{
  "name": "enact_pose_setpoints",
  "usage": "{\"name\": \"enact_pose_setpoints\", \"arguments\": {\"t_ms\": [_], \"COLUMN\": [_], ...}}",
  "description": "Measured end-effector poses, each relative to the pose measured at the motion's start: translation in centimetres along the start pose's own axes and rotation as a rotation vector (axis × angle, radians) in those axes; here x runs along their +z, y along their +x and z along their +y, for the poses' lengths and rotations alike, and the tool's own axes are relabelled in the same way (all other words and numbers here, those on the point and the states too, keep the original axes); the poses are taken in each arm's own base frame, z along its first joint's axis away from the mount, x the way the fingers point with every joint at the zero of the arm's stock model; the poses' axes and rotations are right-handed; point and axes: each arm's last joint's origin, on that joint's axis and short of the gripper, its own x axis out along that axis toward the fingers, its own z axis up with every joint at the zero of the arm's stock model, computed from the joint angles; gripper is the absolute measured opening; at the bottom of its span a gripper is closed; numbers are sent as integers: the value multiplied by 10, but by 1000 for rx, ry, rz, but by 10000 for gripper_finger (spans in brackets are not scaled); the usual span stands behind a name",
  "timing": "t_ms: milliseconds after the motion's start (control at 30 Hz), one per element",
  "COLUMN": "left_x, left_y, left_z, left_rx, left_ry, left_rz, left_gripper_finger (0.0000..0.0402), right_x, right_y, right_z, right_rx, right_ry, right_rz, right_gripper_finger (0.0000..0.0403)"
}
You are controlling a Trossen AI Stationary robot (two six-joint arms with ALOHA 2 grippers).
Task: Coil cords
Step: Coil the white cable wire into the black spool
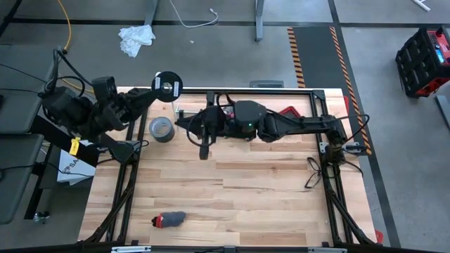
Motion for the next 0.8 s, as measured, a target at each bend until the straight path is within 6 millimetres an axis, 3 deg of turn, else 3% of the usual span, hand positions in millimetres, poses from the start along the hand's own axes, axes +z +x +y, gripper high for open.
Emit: {"name": "enact_pose_setpoints", "arguments": {"t_ms": [267,633,800], "left_x": [-1,-14,-24], "left_y": [-3,-15,-25], "left_z": [-2,-9,-7], "left_rx": [4,-47,27], "left_ry": [-83,-277,-227], "left_rz": [4,157,213], "left_gripper_finger": [0,0,0], "right_x": [-4,-6,6], "right_y": [-1,0,-9], "right_z": [8,-29,-40], "right_rx": [-26,-128,-163], "right_ry": [-63,-102,-126], "right_rz": [43,88,77], "right_gripper_finger": [0,0,0]}}
